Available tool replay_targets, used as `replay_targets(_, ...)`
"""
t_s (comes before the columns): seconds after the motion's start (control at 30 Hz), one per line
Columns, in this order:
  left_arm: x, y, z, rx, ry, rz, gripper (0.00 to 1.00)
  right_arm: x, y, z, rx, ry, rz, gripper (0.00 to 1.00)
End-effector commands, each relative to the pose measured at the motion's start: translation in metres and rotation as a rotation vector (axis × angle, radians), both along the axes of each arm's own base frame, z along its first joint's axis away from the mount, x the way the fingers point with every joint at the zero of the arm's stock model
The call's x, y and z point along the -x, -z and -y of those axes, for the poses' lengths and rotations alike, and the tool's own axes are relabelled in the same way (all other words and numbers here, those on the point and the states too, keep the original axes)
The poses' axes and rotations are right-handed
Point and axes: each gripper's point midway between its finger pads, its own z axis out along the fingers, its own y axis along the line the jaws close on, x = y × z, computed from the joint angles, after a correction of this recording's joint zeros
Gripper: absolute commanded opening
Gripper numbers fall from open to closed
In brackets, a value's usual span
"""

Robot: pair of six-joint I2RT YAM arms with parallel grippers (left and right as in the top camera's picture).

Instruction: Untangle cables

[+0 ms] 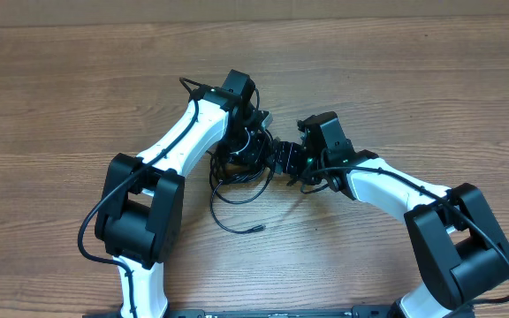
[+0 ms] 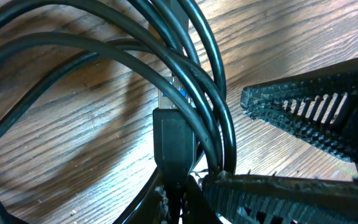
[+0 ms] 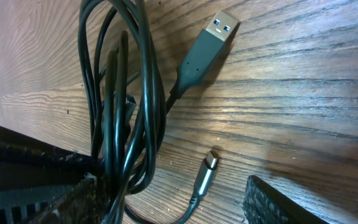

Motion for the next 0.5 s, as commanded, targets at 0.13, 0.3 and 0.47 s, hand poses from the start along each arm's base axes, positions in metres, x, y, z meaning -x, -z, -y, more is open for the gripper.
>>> replay_targets(0.13, -0.001, -0.015, 0.017, 0.103, 0.049, 0.011, 0.04, -0.002, 0.011, 0.013, 0.075, 0.077, -0.021, 0.70)
replay_targets(0.3, 0.005, -0.028, 0.034, 0.240, 0.145, 0.022, 0.04, -0.004, 0.014, 0.019, 0.105, 0.103, -0.018, 0.70)
replay_targets(0.47, 0.006, -0.029, 0.033, 0.258, 0.177, 0.026, 0.04, -0.013, 0.018, 0.033, 0.155, 0.220, -0.022, 0.71)
